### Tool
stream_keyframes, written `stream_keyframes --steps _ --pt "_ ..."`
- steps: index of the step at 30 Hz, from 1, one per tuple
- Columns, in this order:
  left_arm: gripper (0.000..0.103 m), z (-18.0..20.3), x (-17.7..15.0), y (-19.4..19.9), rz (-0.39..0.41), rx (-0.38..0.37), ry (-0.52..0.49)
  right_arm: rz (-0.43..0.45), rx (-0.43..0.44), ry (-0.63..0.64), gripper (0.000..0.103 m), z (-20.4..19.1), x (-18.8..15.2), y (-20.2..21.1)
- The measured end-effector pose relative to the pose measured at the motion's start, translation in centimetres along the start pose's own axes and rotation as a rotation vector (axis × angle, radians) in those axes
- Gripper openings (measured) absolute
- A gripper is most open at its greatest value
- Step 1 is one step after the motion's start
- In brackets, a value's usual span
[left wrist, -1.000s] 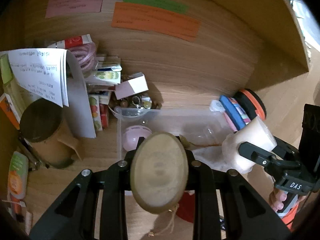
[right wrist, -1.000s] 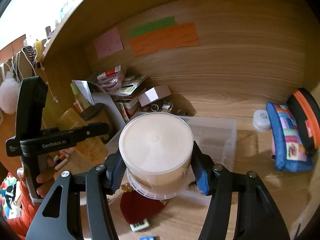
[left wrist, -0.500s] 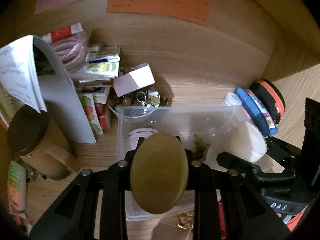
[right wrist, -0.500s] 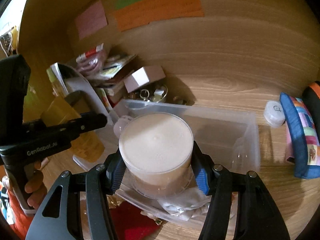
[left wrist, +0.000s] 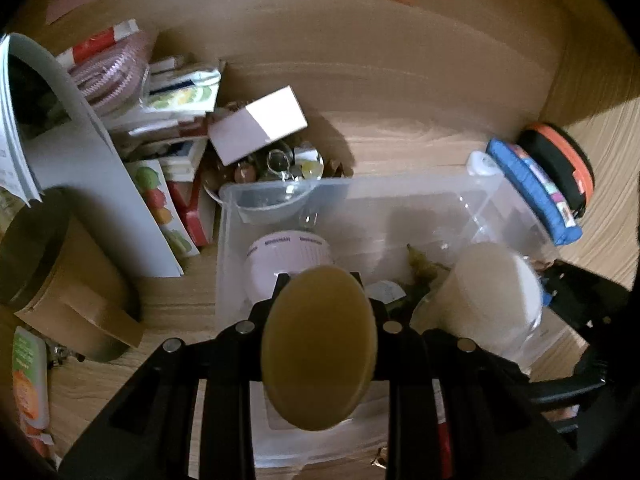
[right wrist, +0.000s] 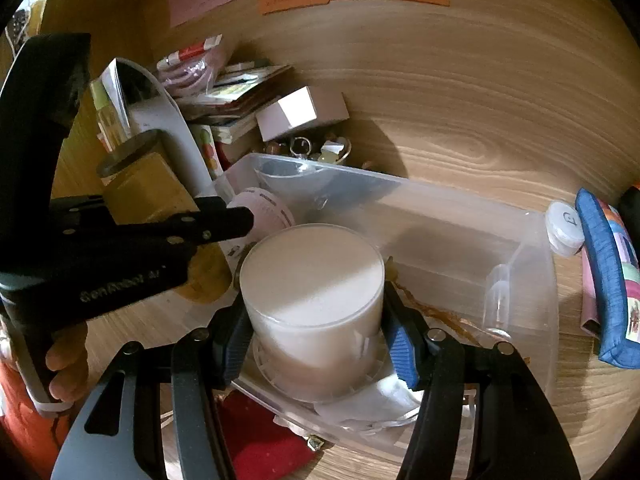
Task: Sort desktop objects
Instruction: 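Lower the beige tube and white tub into the clear box and open both grippers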
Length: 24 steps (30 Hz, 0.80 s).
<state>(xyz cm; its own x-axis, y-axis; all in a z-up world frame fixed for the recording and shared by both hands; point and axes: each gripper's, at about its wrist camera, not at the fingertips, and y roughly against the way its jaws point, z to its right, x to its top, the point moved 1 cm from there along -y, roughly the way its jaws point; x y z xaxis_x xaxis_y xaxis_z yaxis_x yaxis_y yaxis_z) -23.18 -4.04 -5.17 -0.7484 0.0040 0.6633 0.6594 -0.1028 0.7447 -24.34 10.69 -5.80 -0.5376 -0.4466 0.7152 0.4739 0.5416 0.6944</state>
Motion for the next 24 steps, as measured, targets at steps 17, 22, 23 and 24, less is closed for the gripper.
stream_keyframes --steps 17,22,23,24 --pt "0.037 -0.2 -0.1 0.4 0.018 0.010 0.010 0.102 -0.001 0.053 0.062 -1.0 0.3 2.3" --pt "0.048 -0.9 0.3 1.9 0.058 0.015 0.039 0.124 -0.002 0.003 0.070 0.1 0.7 3.0" --pt "0.051 -1.0 0.4 2.3 0.065 0.016 0.047 0.126 0.000 -0.004 0.070 0.3 0.8 3.2" --pt "0.053 -1.1 0.5 2.7 0.072 0.016 0.050 0.129 0.001 -0.013 0.070 0.4 0.9 3.4"
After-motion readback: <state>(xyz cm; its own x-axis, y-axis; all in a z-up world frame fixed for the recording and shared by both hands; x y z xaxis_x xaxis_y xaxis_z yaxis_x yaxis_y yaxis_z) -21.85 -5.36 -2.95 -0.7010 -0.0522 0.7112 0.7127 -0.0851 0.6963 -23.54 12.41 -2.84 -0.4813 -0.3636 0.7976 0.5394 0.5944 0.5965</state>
